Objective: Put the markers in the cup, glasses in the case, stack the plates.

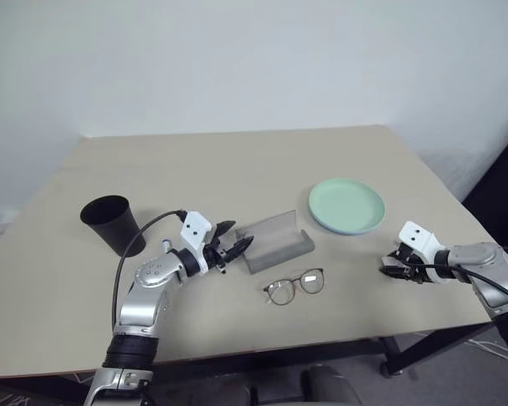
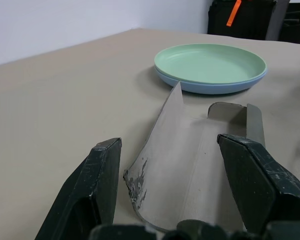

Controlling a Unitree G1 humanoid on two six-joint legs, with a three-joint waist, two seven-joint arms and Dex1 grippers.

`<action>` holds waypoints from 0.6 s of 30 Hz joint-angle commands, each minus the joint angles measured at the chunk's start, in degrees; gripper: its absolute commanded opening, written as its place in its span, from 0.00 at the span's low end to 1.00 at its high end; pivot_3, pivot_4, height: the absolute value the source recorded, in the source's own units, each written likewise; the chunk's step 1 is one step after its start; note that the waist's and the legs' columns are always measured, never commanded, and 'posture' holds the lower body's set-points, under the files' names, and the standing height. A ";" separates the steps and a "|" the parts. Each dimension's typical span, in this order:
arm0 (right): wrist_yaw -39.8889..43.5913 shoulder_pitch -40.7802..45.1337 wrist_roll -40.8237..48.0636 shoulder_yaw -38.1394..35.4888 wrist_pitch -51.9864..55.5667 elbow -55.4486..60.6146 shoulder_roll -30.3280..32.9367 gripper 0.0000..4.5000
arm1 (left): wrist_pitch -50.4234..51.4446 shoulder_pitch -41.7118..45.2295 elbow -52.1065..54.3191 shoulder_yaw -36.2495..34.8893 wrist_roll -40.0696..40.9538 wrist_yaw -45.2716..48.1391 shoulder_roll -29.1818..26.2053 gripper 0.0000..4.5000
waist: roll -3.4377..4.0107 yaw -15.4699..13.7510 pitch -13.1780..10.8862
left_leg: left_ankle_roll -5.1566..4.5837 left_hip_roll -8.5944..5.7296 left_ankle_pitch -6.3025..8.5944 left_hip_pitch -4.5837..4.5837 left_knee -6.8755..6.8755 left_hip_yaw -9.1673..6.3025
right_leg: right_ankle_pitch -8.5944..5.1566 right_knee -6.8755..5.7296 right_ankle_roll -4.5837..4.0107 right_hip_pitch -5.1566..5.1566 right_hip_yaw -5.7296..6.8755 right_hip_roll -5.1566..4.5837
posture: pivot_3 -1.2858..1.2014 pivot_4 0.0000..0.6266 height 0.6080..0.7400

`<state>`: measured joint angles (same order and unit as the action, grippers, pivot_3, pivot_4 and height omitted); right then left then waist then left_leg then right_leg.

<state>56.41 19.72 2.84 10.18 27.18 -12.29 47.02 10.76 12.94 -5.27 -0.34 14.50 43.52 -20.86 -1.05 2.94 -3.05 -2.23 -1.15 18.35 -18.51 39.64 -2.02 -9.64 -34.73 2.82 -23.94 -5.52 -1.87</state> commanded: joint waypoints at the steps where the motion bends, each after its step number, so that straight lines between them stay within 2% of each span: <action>1: -1.31 2.88 0.02 -2.10 -0.50 -0.40 -0.43 0.20 | -0.06 0.41 2.17 -0.40 0.75 -0.19 -0.45 0.72 | 0.01 0.01 0.00 | 0.00 0.00 0.00 0.00 0.01 0.00 | 0.00 0.00 0.00 0.00 0.00 0.00 | 0.52 0.00 1.00; 3: -0.27 4.22 1.43 -3.02 0.66 0.78 -0.38 0.04 | -0.01 0.33 2.28 -0.43 0.77 -0.18 -0.53 0.72 | 0.05 0.01 -0.01 | 0.00 0.00 0.00 -0.01 0.02 0.00 | 0.01 -0.02 0.01 -0.02 0.00 0.00 | 0.52 0.00 1.00; 4: 0.41 4.75 2.21 -3.39 0.99 1.82 -0.28 0.00 | 0.02 0.29 2.32 -0.46 0.79 -0.18 -0.57 0.72 | 0.05 0.00 -0.01 | 0.00 0.00 0.00 -0.02 0.01 0.01 | 0.01 -0.03 0.02 -0.05 0.00 0.00 | 0.52 0.00 1.00; 12: -1.24 13.50 4.61 -4.48 0.43 3.24 -5.42 0.00 | 0.03 0.51 2.02 -0.35 0.77 -0.02 -0.52 0.72 | 0.05 0.00 -0.01 | 0.00 0.01 0.01 -0.09 -0.09 -0.05 | 0.02 -0.01 0.02 -0.15 0.03 0.01 | 0.52 0.00 1.00; 14: -3.04 15.87 3.35 -3.75 -0.41 0.88 -7.28 0.00 | 0.01 0.65 1.89 -0.32 0.79 0.04 -0.47 0.72 | 0.05 0.00 -0.01 | 0.00 0.01 0.01 -0.10 -0.09 -0.06 | 0.02 -0.03 0.02 -0.16 0.03 0.01 | 0.52 0.00 1.00; 18: -9.32 22.10 -2.29 -0.49 -5.82 -11.73 -12.37 0.00 | -0.04 0.97 1.71 -0.28 0.89 0.28 -0.36 0.72 | 0.04 0.00 0.00 | 0.00 -0.01 0.01 -0.09 -0.09 -0.07 | 0.03 -0.01 0.01 -0.14 0.03 0.00 | 0.52 0.00 1.00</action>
<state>49.64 40.03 2.71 9.54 23.75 -20.33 35.20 11.27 12.73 -5.09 -0.44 14.51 43.65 -21.05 -1.01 2.95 -3.05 -2.22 -1.16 18.36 -18.60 39.55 -2.09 -9.60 -34.73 2.83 -24.09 -5.49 -1.87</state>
